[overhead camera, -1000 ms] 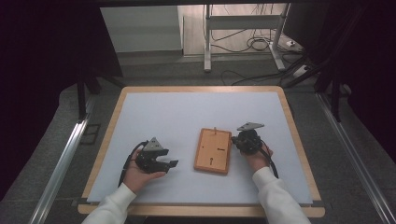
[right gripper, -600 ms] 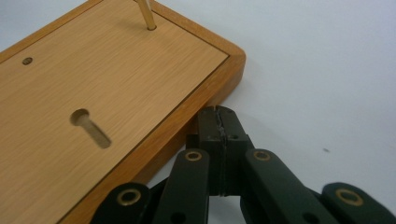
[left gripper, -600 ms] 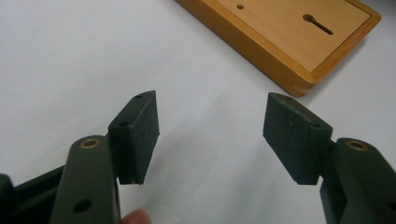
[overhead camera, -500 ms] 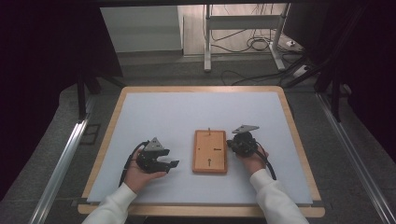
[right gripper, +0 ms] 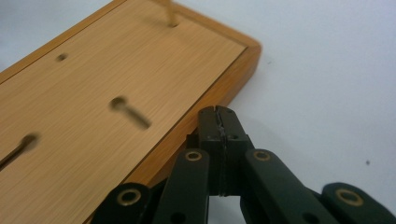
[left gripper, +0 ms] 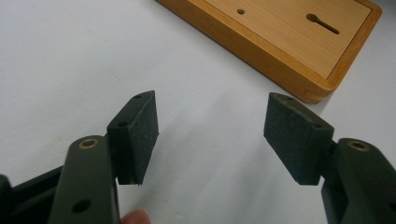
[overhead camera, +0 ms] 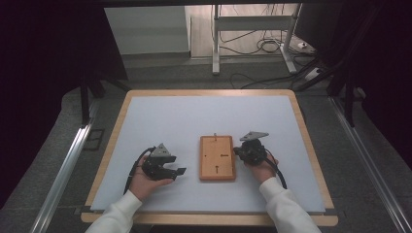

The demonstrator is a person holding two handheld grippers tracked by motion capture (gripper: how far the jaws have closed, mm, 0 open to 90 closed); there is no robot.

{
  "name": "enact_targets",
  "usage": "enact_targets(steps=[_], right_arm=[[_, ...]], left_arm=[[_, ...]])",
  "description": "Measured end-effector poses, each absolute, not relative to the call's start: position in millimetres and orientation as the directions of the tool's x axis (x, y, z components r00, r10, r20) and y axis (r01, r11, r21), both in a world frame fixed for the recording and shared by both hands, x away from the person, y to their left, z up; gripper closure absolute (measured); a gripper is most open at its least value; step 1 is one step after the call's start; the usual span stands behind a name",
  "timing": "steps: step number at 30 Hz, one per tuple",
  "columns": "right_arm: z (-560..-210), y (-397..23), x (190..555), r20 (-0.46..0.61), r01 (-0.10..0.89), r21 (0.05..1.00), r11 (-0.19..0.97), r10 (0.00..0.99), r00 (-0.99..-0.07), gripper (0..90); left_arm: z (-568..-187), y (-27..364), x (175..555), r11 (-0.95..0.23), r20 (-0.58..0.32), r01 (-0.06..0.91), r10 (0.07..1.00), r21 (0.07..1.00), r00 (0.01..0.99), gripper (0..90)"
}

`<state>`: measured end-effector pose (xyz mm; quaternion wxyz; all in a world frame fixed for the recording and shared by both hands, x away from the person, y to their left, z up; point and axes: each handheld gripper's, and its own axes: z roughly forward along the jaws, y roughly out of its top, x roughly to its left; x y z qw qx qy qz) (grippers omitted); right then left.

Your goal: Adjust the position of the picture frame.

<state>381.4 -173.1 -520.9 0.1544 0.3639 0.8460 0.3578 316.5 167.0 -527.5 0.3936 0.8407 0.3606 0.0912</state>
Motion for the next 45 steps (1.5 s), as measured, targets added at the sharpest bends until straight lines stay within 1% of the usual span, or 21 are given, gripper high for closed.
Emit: enact_targets(steps=[1,2,3,8,13,16,19,25,29,35,38,39,41,42,45], right_arm=[[-520.5,-173.8,377.5,-0.008,0.501,0.714,0.489,0.721,-0.693,90.0],[-520.8,-175.8,364.8,-0.018,0.488,0.708,0.51,0.705,-0.709,90.0],[-520.8,-175.8,364.8,-0.018,0.488,0.708,0.51,0.705,-0.709,90.0],[-524.3,-179.8,340.3,-0.016,0.489,0.683,0.543,0.681,-0.732,90.0],[-524.4,-177.7,335.1,-0.004,0.492,0.684,0.539,0.677,-0.736,90.0],[-523.5,-174.6,332.6,-0.02,0.481,0.676,0.558,0.666,-0.746,90.0],[-524.0,-175.7,333.6,-0.002,0.49,0.679,0.547,0.669,-0.743,90.0],[-520.6,-180.8,334.7,-0.001,0.482,0.697,0.53,0.674,-0.739,90.0],[-514.5,-197.9,325.8,0.013,0.469,0.737,0.487,0.683,-0.73,90.0],[-511.3,-228.4,303.5,0.031,0.457,0.766,0.452,0.685,-0.728,89.4],[-511.6,-242.9,300.0,0.054,0.469,0.777,0.421,0.697,-0.715,81.7],[-512.3,-246.2,300.0,0.062,0.475,0.778,0.412,0.702,-0.71,76.5],[-513.8,-249.4,300.8,0.081,0.491,0.777,0.394,0.712,-0.698,62.8],[-514.3,-249.3,301.1,0.088,0.498,0.775,0.389,0.714,-0.694,58.4],[-513.3,-246.4,300.7,0.094,0.494,0.776,0.392,0.702,-0.706,50.5]], left_arm=[[-527.5,167.4,316.5,-0.429,-0.131,0.535,0.679,0.728,0.723,35.2],[-527.5,167.7,316.4,-0.428,-0.131,0.535,0.679,0.728,0.722,35.1],[-527.4,168.0,316.4,-0.427,-0.13,0.534,0.68,0.729,0.721,35.1],[-526.9,166.9,316.8,-0.428,-0.128,0.533,0.68,0.73,0.722,35.1],[-526.6,163.9,317.6,-0.436,-0.124,0.527,0.674,0.73,0.729,35.1],[-527.0,164.5,318.4,-0.437,-0.124,0.528,0.674,0.728,0.728,35.1],[-527.0,165.3,318.9,-0.436,-0.122,0.524,0.673,0.732,0.73,35.1],[-528.3,164.5,323.5,-0.437,-0.125,0.519,0.665,0.735,0.736,35.1],[-527.5,165.1,326.7,-0.433,-0.119,0.514,0.668,0.74,0.734,35.0],[-527.7,166.0,326.2,-0.443,-0.099,0.504,0.671,0.741,0.735,34.4],[-527.3,169.1,325.0,-0.44,-0.094,0.508,0.68,0.74,0.727,34.3],[-526.9,169.3,324.8,-0.435,-0.095,0.509,0.684,0.743,0.723,34.2],[-526.8,168.8,324.0,-0.441,-0.087,0.507,0.685,0.741,0.723,34.1],[-527.0,168.1,323.2,-0.444,-0.084,0.507,0.686,0.739,0.723,34.1],[-526.7,167.2,322.9,-0.447,-0.076,0.503,0.686,0.74,0.723,34.3]])
